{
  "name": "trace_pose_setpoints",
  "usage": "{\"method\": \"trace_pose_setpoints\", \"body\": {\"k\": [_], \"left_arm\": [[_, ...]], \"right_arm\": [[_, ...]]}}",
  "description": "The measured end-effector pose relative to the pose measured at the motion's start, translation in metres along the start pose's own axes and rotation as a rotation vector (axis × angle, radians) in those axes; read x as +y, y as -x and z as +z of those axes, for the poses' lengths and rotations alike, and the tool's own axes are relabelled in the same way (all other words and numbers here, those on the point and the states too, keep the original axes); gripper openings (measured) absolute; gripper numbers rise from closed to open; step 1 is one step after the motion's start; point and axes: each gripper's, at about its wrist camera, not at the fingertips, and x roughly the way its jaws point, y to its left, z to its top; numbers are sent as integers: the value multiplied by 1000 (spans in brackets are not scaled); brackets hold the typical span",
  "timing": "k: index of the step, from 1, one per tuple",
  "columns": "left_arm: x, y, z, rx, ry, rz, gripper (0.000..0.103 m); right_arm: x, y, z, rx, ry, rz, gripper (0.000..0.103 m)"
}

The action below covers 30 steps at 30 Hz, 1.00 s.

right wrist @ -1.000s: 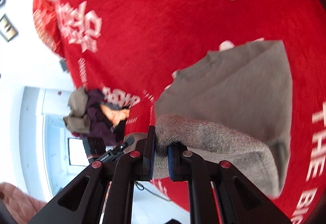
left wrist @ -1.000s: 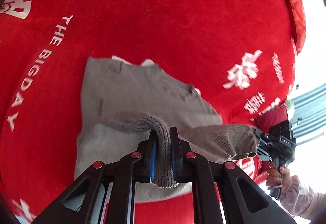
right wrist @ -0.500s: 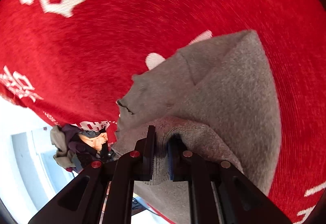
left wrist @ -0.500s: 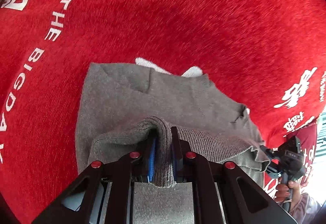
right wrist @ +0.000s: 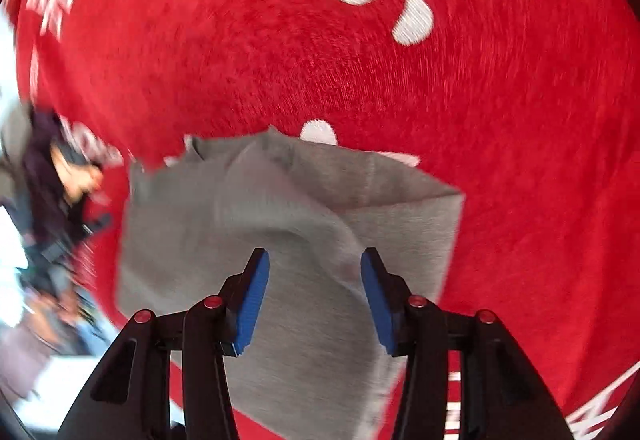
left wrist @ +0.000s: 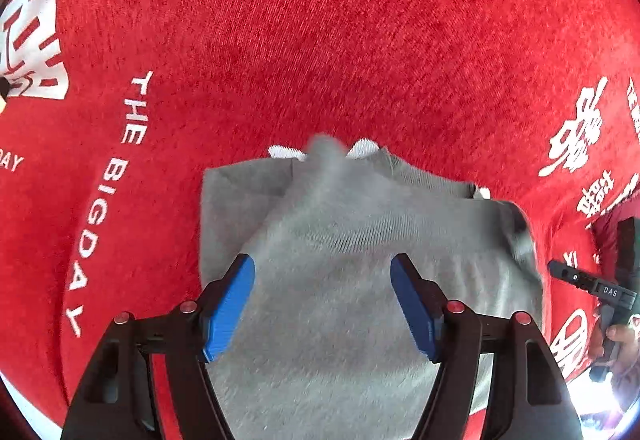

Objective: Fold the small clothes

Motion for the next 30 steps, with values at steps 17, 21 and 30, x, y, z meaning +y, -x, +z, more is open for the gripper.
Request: {"method": "trace_pose_setpoints", "body": {"k": [17,21,30], "left_arm": [[-17,-70,25,37,-48,135,72],[-4,-77,37,74,-41,135,72],[17,-83,52,104,24,52,7]], "right_arm": [[28,-71,41,103,162,-72,52],[38,-68,33,98,258,-136,52],[15,-56,46,-7,67,-71,10]]}}
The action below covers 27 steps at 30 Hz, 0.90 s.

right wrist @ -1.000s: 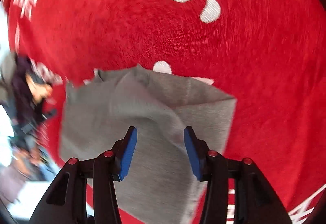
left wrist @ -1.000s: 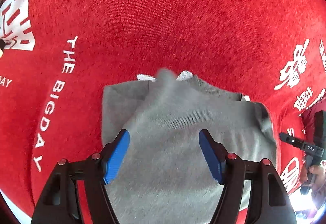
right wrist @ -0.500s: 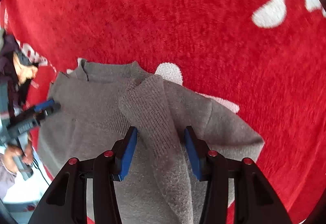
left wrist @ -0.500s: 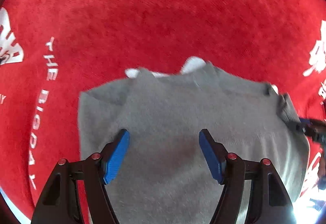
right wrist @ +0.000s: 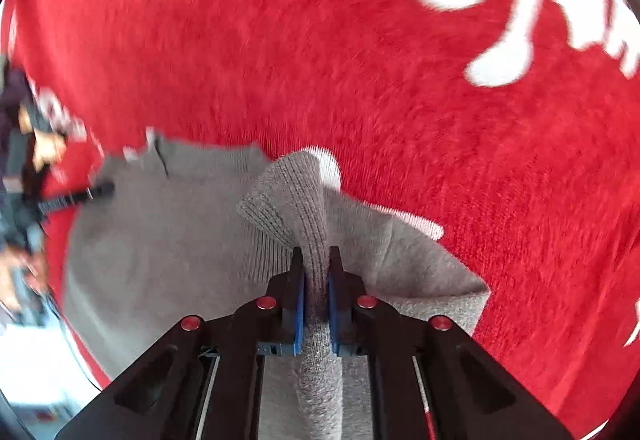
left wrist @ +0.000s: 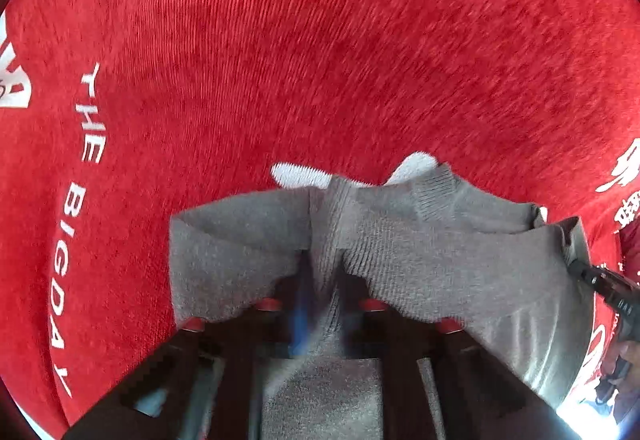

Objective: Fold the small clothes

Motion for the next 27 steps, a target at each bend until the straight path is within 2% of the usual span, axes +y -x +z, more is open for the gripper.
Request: {"method": "trace_pose_setpoints", "body": {"k": [3,5,7,8,9,10,11,12,13,15,17,18,22,27], "left_arm": [[0,4,5,-8,-14,20,7],[4,-3,6,-8,4,43,7],[7,-6,6,-24,37,55,8],[7,-6,3,-37,47,74,12],[6,-4,3,-38,52,103,21],[3,-2,1,-41,47,130,33],[3,3,1,-45,40,150,40],[3,8,0,-51,28,175,52],[4,13,1,-55,21,189,53],[5,23,-4,-47,9,201,54],[2,34,-10,-43,0,214,68],[2,41,-14,-49,-2,218,81],[-4,66,-37,-35,-1,191,82],[-1,84,-95,21,-12,161,82]], "right_arm": [[-17,5,4,-7,-97,82,9],[-32,-2,7,5,-160,76,9],[-61,-17,6,44,-286,57,10],[-76,-21,2,52,-360,86,15],[-81,-19,-1,39,-400,109,17],[-82,-14,-3,23,-407,99,21],[-76,-6,-4,8,-371,39,32],[-72,-2,-6,4,-341,-6,39],[-69,2,-7,3,-317,-36,40],[-61,11,-12,-2,-302,-34,40],[-60,25,-20,-11,-307,-12,41],[-59,31,-23,-11,-305,-8,43],[-44,50,-40,-11,-270,22,45],[-3,57,-75,43,-219,116,45]]}}
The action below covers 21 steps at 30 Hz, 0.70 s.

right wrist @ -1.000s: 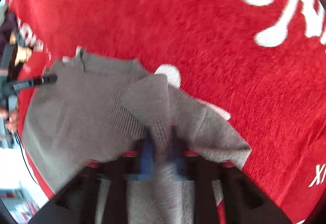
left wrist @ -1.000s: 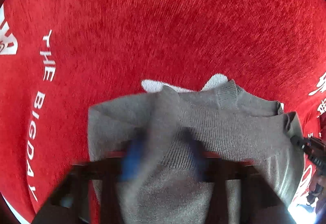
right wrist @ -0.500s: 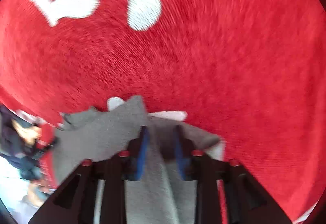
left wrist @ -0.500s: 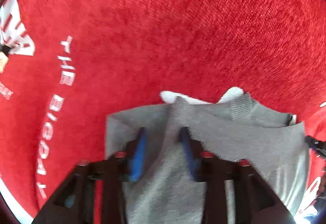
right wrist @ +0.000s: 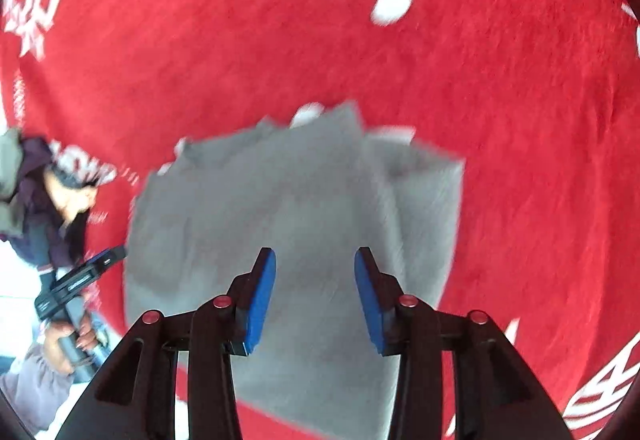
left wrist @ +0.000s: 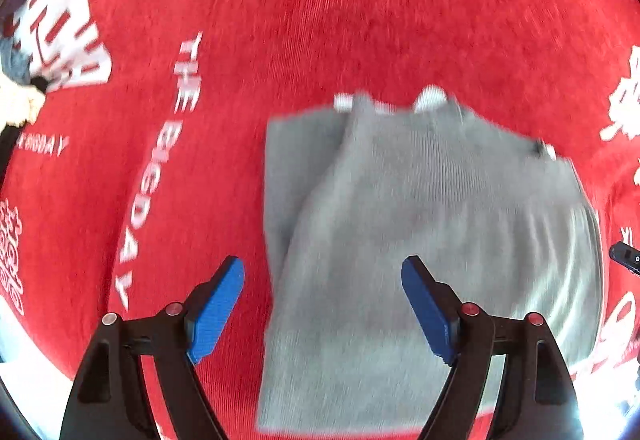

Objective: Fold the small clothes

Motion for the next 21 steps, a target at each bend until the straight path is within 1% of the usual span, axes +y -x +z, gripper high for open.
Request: {"method": "trace_pose_setpoints", "body": {"k": [1,2,3,5,7,10,11,12,13,14,15,16,17,19,20,21], "left_arm": [[0,-8,-1,16,4,-10,82],[6,-14,-13,40,11,-29,82],[11,-15,-24,66,22,-51,82],[20,-19,-40,96,35,-76,82],[23,-19,-56,109,36,-93,82],[28,-23,-67,118,36,-163,81],[27,-23,-69,118,30,-181,79],[26,-24,-72,119,19,-199,71],[25,-24,-73,121,14,-207,68],[24,-24,-74,115,6,-211,68],[24,-25,-75,107,1,-220,68],[24,-26,-75,101,-6,-233,57],[25,-27,-74,103,-10,-237,50],[29,-28,-73,104,-10,-249,28],[32,-28,-72,106,-14,-242,21],[34,-27,-72,107,-27,-220,9]], "right_arm": [[2,0,-9,17,2,17,45],[2,-1,-27,42,1,32,45],[1,0,-37,58,-1,39,45],[-6,4,-61,84,-11,48,45],[-9,3,-81,94,-48,57,45],[-26,12,-106,103,-127,68,46],[-32,11,-118,104,-173,71,48],[-37,9,-126,106,-213,81,49],[-44,8,-133,104,-262,96,50],[-55,7,-142,92,-335,124,52],[-59,4,-148,81,-383,144,52],[-66,3,-152,67,-426,160,52],[-73,-1,-154,48,-479,184,52],[-86,-7,-155,10,-564,237,52],[-89,-12,-154,-2,-606,264,51],[-90,-15,-154,-5,-624,267,29]]}}
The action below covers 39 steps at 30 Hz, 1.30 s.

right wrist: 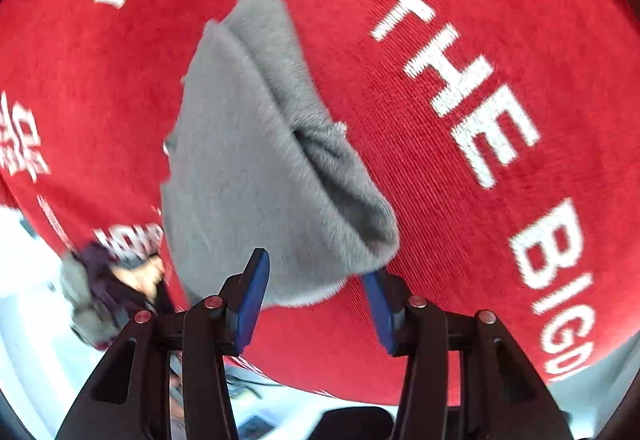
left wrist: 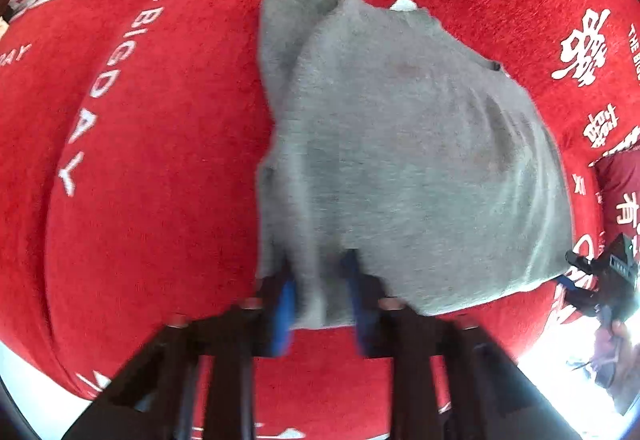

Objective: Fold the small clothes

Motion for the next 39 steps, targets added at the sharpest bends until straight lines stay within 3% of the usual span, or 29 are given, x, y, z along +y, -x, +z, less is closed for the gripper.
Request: {"method": "trace_pose_setpoints", "body": {"k": [1,2,5,10,14,15,16,18,21,23,25,28,30,36,39], "left_arm": [[3,1,0,2,-10,3,9],[5,2,-1,0,-20,4,9],[4,0,-6,-7,-72,38,9],[6,5,-12,-46,3,44,9],[2,14,-21,-67,20,93,12],[2,17,-23,-66,28,113,23],[2,19,-26,-64,37,139,45],[1,24,-32,-78,51,156,69],[1,30,-41,-79,85,149,72],[1,31,-46,-71,121,129,89],[-2,34,-53,-81,140,121,93],[-7,37,-62,-85,155,165,93],[-9,37,-67,-84,175,184,93],[-14,23,-81,6,191,213,93],[-21,17,-86,23,169,249,93]], "right_arm": [[1,-1,1,-7,-4,3,11],[6,-1,1,-12,12,-2,8],[22,4,0,-21,121,-65,8],[16,-3,3,17,177,-150,9],[27,-1,-3,18,228,-210,14],[29,0,-5,22,239,-223,14],[33,1,-8,28,255,-236,14],[41,2,-13,30,280,-259,14],[48,7,-20,29,310,-284,14],[55,7,-24,31,325,-286,14],[63,7,-30,33,348,-292,16],[78,2,-39,46,401,-300,30],[90,-5,-47,57,451,-316,53],[125,-35,-74,115,646,-375,74],[138,-49,-90,149,739,-396,79]]}}
